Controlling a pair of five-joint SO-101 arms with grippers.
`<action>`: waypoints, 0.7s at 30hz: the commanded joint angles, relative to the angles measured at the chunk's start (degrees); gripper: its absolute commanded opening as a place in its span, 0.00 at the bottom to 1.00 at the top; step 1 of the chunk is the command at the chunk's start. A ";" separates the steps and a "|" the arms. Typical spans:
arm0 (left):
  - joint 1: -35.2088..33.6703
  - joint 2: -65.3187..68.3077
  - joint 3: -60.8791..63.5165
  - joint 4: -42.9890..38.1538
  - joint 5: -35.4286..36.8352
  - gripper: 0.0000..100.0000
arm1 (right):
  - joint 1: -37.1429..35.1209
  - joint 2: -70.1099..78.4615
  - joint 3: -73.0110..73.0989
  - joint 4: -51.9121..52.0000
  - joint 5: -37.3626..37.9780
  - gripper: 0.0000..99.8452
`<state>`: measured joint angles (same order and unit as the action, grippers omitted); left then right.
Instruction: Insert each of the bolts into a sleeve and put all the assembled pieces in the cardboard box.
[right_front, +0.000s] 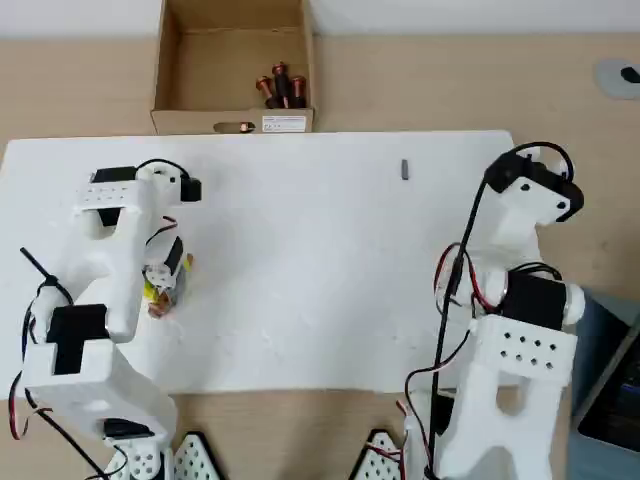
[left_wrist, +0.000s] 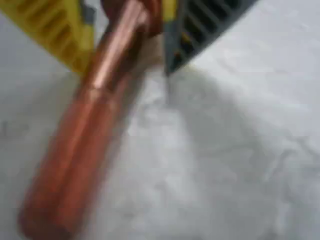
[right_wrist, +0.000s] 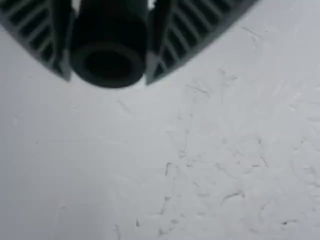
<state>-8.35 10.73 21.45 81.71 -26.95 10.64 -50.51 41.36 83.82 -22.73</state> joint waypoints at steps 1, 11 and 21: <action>2.29 3.47 2.55 -0.53 -0.53 0.00 | 0.57 -1.36 -0.13 -0.88 0.62 0.01; 3.78 0.57 2.46 0.97 0.53 0.01 | 0.57 -1.36 -0.22 -0.88 0.62 0.01; 4.13 -11.47 -12.84 10.29 22.15 0.01 | 0.48 -1.36 -0.22 -0.97 0.26 0.01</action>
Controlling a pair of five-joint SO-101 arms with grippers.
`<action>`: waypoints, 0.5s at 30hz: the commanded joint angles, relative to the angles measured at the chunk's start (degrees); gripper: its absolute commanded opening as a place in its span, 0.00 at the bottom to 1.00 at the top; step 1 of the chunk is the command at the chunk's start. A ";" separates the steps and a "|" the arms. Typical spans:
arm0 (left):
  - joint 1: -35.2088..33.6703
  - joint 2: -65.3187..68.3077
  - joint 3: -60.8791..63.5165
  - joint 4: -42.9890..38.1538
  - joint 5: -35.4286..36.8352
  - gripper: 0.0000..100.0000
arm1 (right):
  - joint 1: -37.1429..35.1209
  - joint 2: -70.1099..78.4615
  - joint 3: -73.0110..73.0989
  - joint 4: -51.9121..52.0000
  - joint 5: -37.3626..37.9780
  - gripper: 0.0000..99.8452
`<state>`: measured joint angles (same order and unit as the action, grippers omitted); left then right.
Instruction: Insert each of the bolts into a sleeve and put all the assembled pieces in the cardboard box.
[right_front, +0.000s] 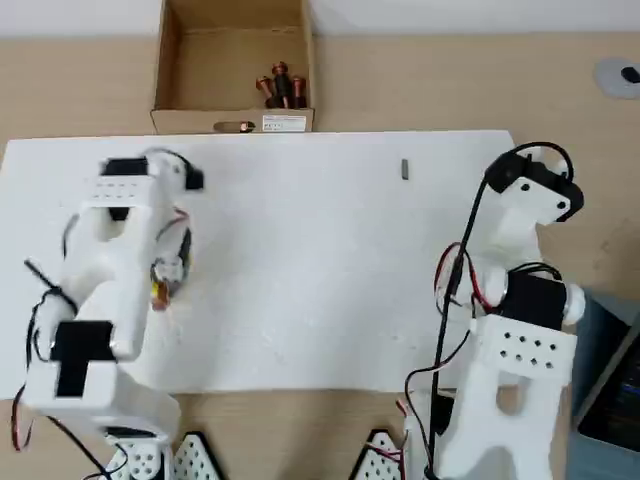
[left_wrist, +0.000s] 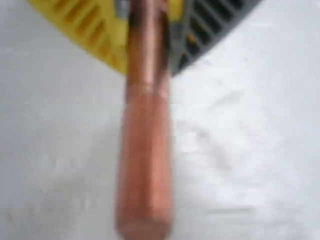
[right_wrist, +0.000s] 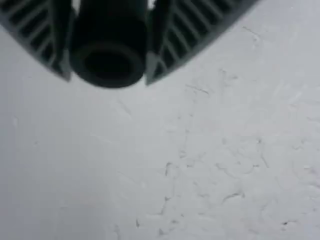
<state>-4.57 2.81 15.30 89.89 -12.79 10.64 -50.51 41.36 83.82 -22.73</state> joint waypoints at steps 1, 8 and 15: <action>0.35 -3.56 -8.53 3.16 10.02 0.01 | 0.48 -1.36 -0.22 -0.97 0.26 0.01; -0.26 -4.09 -15.82 4.66 12.22 0.01 | 0.57 -1.36 -0.31 -0.97 0.44 0.01; -2.02 -3.82 -18.55 -2.90 35.34 0.01 | 0.57 -1.45 -0.31 -0.88 0.26 0.01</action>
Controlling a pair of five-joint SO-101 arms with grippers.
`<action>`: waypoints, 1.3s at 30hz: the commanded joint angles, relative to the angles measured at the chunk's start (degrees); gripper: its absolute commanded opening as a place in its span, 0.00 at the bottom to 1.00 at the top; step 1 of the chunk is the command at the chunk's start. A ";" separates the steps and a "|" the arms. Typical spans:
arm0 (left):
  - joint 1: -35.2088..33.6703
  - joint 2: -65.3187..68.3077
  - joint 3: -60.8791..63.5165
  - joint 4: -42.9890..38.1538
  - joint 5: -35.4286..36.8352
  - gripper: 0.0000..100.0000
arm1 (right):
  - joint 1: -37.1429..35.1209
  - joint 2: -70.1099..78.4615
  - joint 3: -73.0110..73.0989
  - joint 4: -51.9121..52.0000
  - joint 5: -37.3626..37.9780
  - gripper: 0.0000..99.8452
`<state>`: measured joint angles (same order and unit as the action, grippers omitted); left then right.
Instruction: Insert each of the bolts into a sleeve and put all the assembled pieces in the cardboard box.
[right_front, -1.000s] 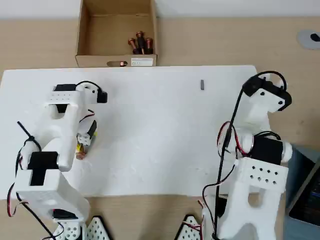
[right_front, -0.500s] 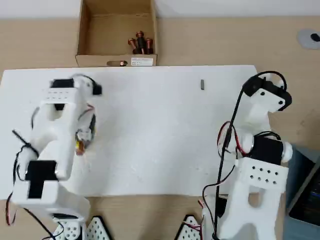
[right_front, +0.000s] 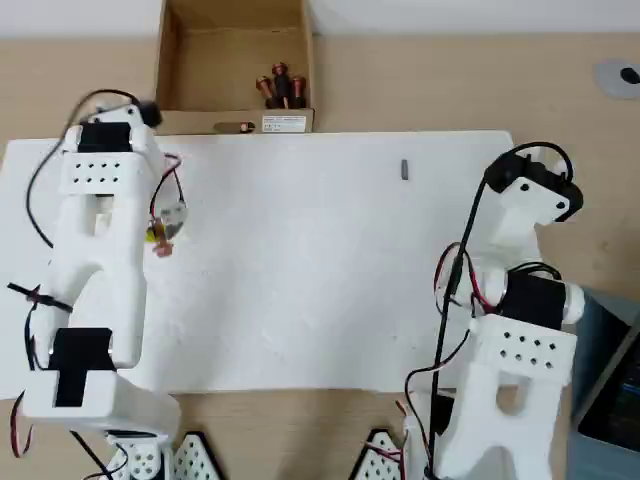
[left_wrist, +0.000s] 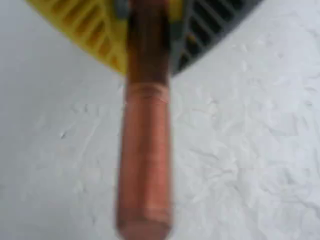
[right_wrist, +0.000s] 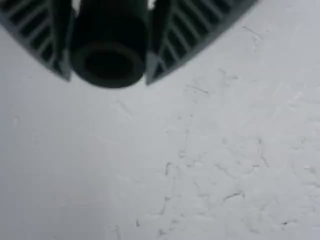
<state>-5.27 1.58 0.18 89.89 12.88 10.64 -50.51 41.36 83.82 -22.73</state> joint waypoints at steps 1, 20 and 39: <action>-1.76 -2.51 -3.25 -4.13 13.19 0.01 | 0.57 -1.45 -0.31 -0.88 0.26 0.01; -10.99 -2.24 -2.90 -15.91 58.29 0.01 | 0.66 -1.45 -0.31 -0.88 0.53 0.01; -14.86 -2.33 8.62 -25.93 61.36 0.06 | 0.66 -1.45 -0.31 -0.62 0.35 0.01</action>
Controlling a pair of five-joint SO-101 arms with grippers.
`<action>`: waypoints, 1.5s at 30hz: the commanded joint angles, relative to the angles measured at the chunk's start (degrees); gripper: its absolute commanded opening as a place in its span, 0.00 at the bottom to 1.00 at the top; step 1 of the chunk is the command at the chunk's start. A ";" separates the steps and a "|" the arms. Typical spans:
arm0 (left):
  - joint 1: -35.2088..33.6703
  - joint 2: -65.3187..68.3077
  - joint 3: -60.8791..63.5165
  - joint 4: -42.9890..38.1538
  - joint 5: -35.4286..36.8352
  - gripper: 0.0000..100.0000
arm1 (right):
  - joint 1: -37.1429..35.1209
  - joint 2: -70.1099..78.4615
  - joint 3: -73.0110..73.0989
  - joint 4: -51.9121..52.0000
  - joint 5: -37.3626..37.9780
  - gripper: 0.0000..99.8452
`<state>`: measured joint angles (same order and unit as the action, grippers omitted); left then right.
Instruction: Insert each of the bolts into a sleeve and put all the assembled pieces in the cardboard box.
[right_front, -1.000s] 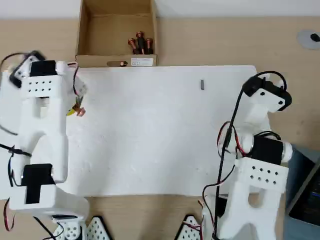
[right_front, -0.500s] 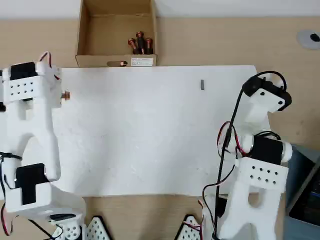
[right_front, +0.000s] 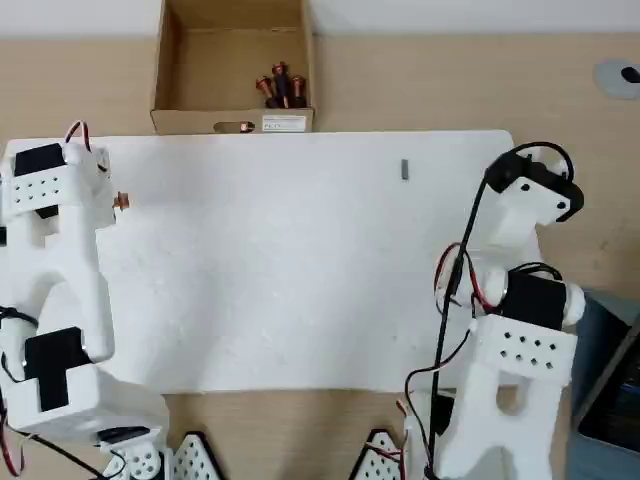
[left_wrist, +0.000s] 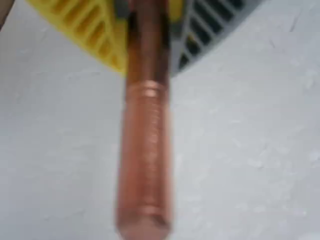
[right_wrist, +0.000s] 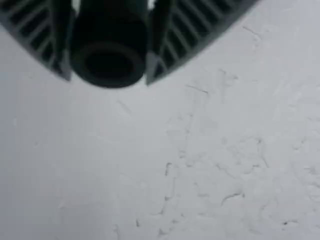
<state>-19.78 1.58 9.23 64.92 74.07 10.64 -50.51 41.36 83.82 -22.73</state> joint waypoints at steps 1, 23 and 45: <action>-0.35 -2.33 -0.44 -0.97 0.18 0.10 | 0.66 -1.45 -0.31 -0.62 0.35 0.01; -0.79 -2.95 -17.76 11.34 -19.69 0.00 | 0.75 -1.45 -0.31 -0.53 0.26 0.01; -1.93 -2.24 -25.32 20.57 -101.10 0.01 | 4.97 -1.45 -0.22 -0.53 1.85 0.01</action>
<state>-21.89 1.41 -15.91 85.05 -18.51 14.86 -50.51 41.36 83.82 -21.49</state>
